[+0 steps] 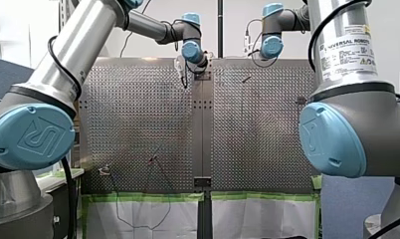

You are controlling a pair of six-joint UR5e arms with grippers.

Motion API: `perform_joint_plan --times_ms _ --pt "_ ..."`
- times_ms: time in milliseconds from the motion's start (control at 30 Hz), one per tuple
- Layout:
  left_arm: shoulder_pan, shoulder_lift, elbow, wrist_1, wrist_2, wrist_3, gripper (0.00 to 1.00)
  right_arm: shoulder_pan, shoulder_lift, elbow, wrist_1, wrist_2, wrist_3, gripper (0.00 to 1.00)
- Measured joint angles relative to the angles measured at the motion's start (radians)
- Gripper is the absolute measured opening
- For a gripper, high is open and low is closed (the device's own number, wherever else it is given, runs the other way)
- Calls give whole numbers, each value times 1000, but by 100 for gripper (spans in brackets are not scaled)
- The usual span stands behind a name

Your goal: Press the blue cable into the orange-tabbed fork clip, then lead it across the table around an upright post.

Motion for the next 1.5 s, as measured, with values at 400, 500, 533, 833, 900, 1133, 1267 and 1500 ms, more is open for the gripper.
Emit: perform_joint_plan --times_ms 400,500,533,833,900,1133,1267,1500 --pt "-35 -94 100 -33 0 -5 0 -46 0 0 12 -2 -2 0" --pt "-38 -100 112 -32 2 -10 0 -56 1 0 12 -3 -3 0" --pt "-39 -103 117 -32 3 -13 0 -60 1 0 12 -3 -3 0" --pt "-65 -172 188 -50 7 -41 0 -91 2 1 13 -15 -3 0" --pt "-70 -185 198 -49 9 -46 0 -99 4 1 13 -18 -3 0" --pt "-82 -220 219 -48 11 -50 0 -119 27 6 13 -21 -3 0" --pt "-83 -223 221 -47 12 -52 0 -125 35 9 12 -24 -2 0" --pt "-81 -233 222 -45 25 -62 0 -136 45 9 10 -37 4 0"
